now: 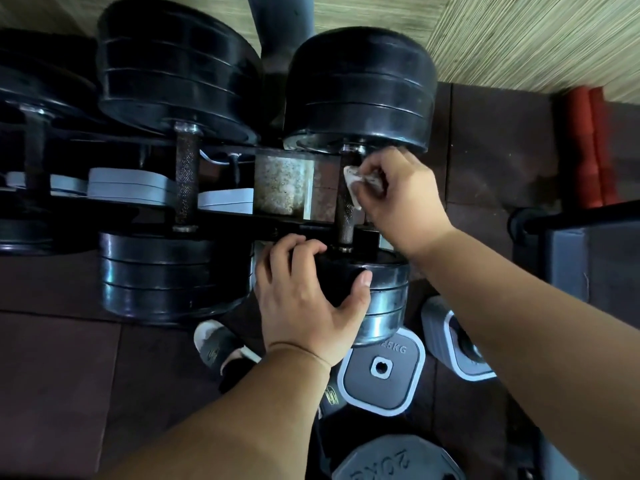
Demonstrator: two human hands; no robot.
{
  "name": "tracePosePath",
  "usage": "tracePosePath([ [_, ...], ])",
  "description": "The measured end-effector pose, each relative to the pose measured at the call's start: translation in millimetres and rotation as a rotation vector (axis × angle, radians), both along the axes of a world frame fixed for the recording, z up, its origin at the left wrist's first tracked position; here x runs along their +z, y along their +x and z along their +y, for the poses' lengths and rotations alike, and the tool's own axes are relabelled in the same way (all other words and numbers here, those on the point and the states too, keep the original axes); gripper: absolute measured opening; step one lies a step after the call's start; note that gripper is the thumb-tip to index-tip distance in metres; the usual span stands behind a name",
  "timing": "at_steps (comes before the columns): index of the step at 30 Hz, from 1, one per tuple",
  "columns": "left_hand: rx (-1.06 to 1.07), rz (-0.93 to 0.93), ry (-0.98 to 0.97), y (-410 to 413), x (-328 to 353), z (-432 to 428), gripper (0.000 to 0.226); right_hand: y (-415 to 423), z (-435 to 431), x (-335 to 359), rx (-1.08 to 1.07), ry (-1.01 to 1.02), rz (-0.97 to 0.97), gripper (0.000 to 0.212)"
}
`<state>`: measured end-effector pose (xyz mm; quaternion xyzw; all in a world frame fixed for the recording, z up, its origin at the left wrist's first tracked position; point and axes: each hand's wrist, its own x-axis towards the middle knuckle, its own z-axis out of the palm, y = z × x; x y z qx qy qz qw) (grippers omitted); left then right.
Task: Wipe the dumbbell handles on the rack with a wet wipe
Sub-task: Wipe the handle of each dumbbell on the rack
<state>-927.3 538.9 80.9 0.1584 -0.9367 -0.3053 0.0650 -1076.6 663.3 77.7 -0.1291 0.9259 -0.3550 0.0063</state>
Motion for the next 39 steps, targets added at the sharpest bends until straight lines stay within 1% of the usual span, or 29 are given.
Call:
tracePosePath([
  [3,0.001,0.006,0.006,-0.3,-0.2,0.1,0.058,10.7,7.8,-10.4,0.065,-0.017,0.053,0.019],
  [5,0.003,0.004,0.01,0.1,-0.2,0.1,0.058,11.1,14.8,-12.7,0.158,-0.038,0.017,0.027],
  [7,0.008,0.005,0.018,0.5,0.2,0.2,0.058,5.5,18.0,-11.0,0.199,-0.019,0.012,0.029],
  [11,0.012,-0.001,0.041,0.3,1.1,0.1,0.057,-6.2,13.7,-8.9,0.037,-0.015,0.077,0.022],
  [13,0.015,-0.001,0.048,0.3,2.3,0.1,0.057,-2.4,7.7,-10.8,0.004,-0.03,0.096,0.02],
  [18,0.013,-0.018,0.05,0.9,1.8,-0.5,0.057,1.6,-4.9,-12.2,0.134,-0.021,0.151,0.019],
  [21,0.018,-0.016,0.045,0.5,1.7,-0.3,0.058,0.1,-10.6,-7.3,0.114,0.0,0.183,0.018],
  [23,0.019,-0.015,0.046,0.2,1.6,-0.6,0.058,2.5,-7.9,-4.8,0.18,0.036,0.183,0.02],
  [26,0.016,-0.015,0.054,0.4,1.9,-1.3,0.058,4.8,2.1,-2.6,0.388,0.056,0.115,0.021],
  [28,0.023,-0.02,0.062,0.4,3.0,-1.0,0.059,2.5,5.0,0.1,0.459,0.084,0.092,0.019],
  [30,0.032,-0.034,0.074,0.0,4.3,-0.5,0.059,-3.3,4.7,3.5,0.508,0.124,0.123,0.016],
  [32,0.039,-0.046,0.09,-0.3,5.4,-0.5,0.06,-11.1,1.4,7.1,0.51,0.189,0.18,0.017],
  [34,0.042,-0.049,0.103,-0.5,5.5,-0.4,0.06,-17.6,-5.1,10.0,0.441,0.254,0.219,0.023],
  [36,0.049,-0.047,0.111,-0.6,4.8,-0.1,0.06,-15.9,-8.7,11.2,0.435,0.281,0.202,0.022],
  [37,0.05,-0.04,0.114,-0.5,4.3,0.1,0.06,-11.8,-8.0,12.1,0.498,0.292,0.176,0.02],
  [39,0.052,-0.019,0.119,-0.1,3.1,0.5,0.059,-3.8,-2.8,15.6,0.702,0.332,0.099,0.017],
])
